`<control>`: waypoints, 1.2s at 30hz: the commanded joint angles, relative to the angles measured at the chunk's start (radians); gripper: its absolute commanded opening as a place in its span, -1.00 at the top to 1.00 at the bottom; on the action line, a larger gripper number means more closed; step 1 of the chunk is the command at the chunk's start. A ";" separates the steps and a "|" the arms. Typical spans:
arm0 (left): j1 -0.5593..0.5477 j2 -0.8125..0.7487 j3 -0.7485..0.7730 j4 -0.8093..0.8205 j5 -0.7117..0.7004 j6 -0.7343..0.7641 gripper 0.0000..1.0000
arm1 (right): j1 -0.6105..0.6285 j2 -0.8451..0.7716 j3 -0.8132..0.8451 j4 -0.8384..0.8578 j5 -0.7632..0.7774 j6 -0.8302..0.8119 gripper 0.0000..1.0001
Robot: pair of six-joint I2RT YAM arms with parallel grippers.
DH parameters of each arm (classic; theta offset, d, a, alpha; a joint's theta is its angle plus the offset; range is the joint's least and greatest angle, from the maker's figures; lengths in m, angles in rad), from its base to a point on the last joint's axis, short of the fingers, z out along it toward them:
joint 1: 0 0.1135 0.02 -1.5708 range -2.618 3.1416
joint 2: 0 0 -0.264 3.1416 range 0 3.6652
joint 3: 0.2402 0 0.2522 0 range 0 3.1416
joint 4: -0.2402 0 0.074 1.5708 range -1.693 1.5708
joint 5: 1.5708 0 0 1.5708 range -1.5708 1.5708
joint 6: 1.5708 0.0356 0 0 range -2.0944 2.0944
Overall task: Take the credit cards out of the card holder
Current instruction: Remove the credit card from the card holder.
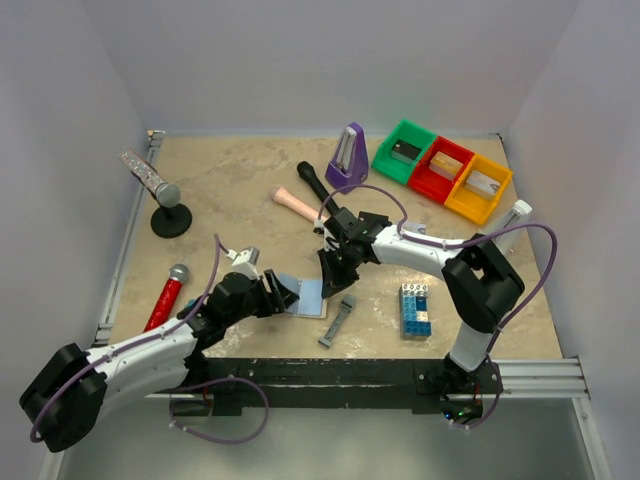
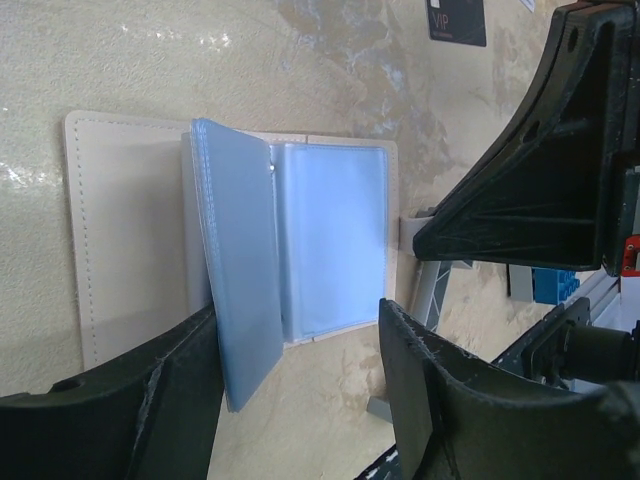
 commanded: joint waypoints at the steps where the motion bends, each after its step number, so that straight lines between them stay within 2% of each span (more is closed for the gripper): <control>1: 0.001 0.014 0.035 0.042 0.011 0.033 -0.27 | 0.008 -0.002 0.009 0.019 -0.030 -0.007 1.00; 11: -0.002 0.033 0.103 0.079 0.118 0.084 -0.25 | 0.007 0.008 0.017 0.017 -0.030 -0.006 1.00; 22: -0.031 0.172 0.187 0.124 0.232 0.115 -0.25 | 0.008 0.012 0.012 0.019 -0.022 -0.003 1.00; 25: -0.030 0.159 0.186 0.092 0.199 0.129 -0.27 | 0.007 0.003 0.003 0.025 -0.021 -0.003 1.00; 31: -0.028 0.090 0.189 -0.054 0.022 0.150 -0.31 | 0.005 -0.063 -0.048 0.097 -0.086 -0.011 1.00; 36: -0.025 0.119 0.209 -0.109 -0.039 0.172 -0.31 | 0.007 -0.103 -0.080 0.161 -0.145 0.001 1.00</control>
